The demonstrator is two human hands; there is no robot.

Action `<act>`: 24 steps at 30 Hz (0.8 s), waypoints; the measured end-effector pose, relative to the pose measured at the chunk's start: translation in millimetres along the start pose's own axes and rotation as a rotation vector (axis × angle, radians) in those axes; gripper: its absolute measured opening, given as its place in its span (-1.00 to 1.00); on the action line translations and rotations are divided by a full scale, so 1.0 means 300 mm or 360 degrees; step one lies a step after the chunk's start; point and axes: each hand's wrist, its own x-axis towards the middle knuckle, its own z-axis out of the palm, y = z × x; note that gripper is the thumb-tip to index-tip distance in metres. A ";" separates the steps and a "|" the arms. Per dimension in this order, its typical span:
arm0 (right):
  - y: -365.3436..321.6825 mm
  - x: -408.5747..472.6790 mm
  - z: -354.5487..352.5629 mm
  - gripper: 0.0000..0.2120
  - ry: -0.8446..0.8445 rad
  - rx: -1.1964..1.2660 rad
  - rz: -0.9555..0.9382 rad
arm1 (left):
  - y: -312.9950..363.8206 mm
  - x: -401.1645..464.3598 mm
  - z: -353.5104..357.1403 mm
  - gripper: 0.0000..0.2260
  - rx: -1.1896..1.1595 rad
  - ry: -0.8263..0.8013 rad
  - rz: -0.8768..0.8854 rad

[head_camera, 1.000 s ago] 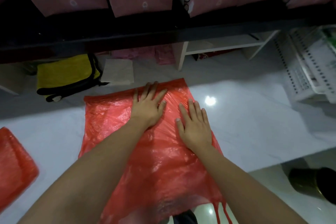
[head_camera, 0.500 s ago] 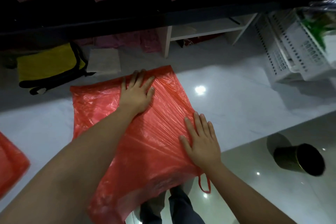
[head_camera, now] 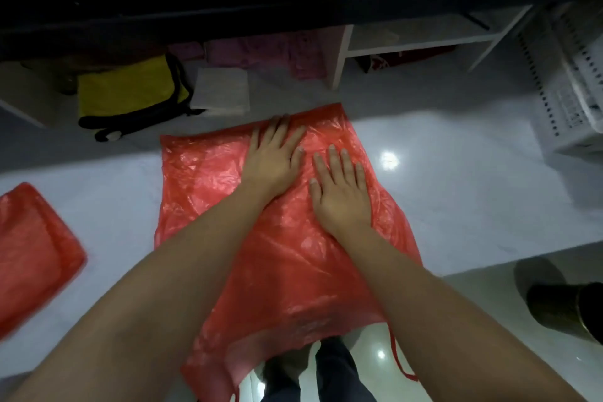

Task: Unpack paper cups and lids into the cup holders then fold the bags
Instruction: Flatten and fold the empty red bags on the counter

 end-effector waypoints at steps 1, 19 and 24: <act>0.004 0.001 0.008 -0.45 0.0024 -0.0002 0.0011 | 0.009 -0.030 0.003 -0.51 -0.0002 -0.0006 -0.0049; 0.008 0.006 0.004 -0.43 -0.0025 -0.0041 -0.0031 | -0.354 -0.751 -0.061 -0.51 0.0079 -0.0026 -0.0540; 0.003 0.032 -0.068 -0.52 -0.0030 0.0087 -0.0092 | -0.314 -0.689 -0.141 -0.56 -0.0248 0.0127 -0.0623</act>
